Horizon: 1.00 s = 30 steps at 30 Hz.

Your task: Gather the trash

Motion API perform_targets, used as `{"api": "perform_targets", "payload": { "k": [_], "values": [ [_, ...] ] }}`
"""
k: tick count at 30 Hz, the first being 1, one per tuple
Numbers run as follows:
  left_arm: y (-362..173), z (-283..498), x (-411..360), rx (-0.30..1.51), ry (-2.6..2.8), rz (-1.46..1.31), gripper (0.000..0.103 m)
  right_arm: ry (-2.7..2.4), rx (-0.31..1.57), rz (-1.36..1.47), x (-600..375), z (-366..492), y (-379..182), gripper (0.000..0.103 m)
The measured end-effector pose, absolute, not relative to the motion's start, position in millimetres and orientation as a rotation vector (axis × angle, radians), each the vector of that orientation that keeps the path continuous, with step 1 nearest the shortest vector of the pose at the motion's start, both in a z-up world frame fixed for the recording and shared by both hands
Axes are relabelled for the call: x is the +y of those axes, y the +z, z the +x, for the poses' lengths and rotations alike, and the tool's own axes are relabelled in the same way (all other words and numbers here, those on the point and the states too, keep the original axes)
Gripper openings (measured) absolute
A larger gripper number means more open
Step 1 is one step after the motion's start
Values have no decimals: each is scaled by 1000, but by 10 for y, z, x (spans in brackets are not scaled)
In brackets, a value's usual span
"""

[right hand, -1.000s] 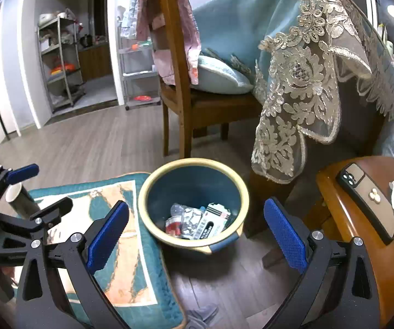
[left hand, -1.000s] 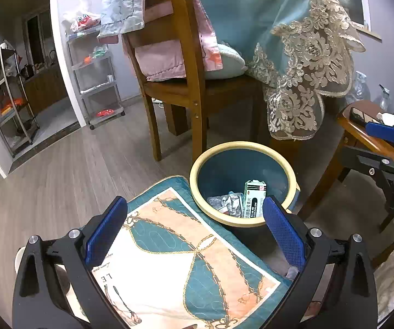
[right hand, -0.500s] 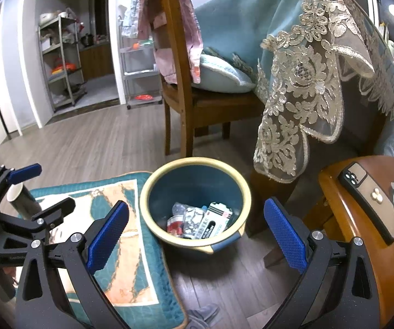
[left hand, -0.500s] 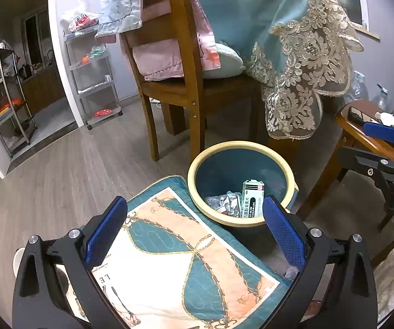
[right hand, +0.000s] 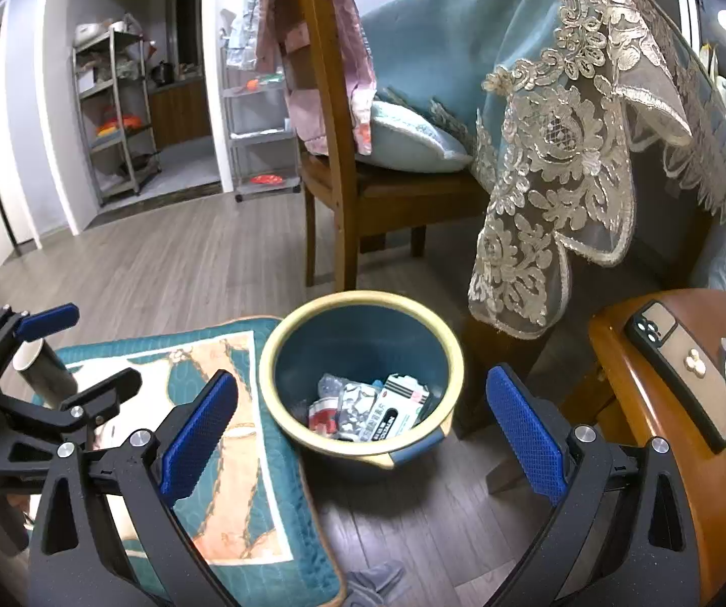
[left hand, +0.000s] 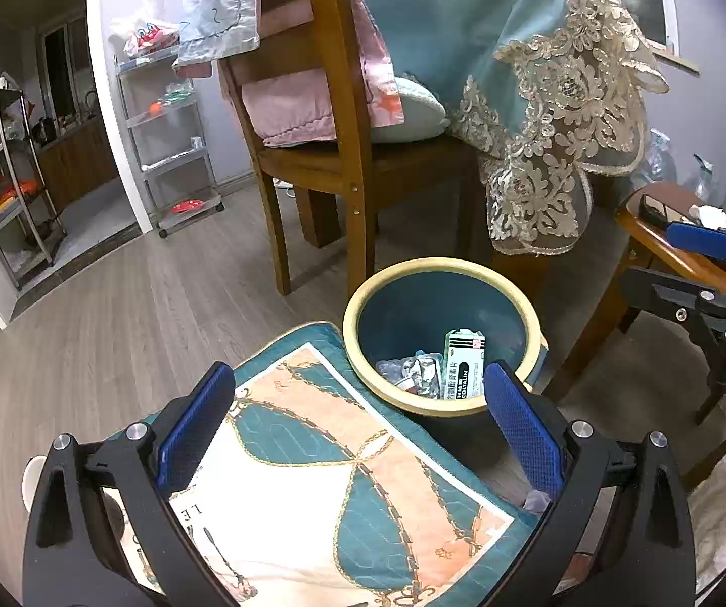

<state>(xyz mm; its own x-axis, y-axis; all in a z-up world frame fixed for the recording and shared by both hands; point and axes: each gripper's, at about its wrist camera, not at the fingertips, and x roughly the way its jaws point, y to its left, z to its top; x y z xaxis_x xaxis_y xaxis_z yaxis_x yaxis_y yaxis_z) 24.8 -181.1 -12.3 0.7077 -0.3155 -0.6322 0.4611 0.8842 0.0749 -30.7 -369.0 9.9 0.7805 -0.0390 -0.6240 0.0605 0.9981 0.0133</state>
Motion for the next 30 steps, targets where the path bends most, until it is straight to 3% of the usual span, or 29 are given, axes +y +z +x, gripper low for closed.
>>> {"api": "perform_targets", "payload": {
  "k": [30],
  "values": [
    [-133,262,-1833,680,-433,257,97,-56,694,49,-3707,-268,52,98]
  ]
}}
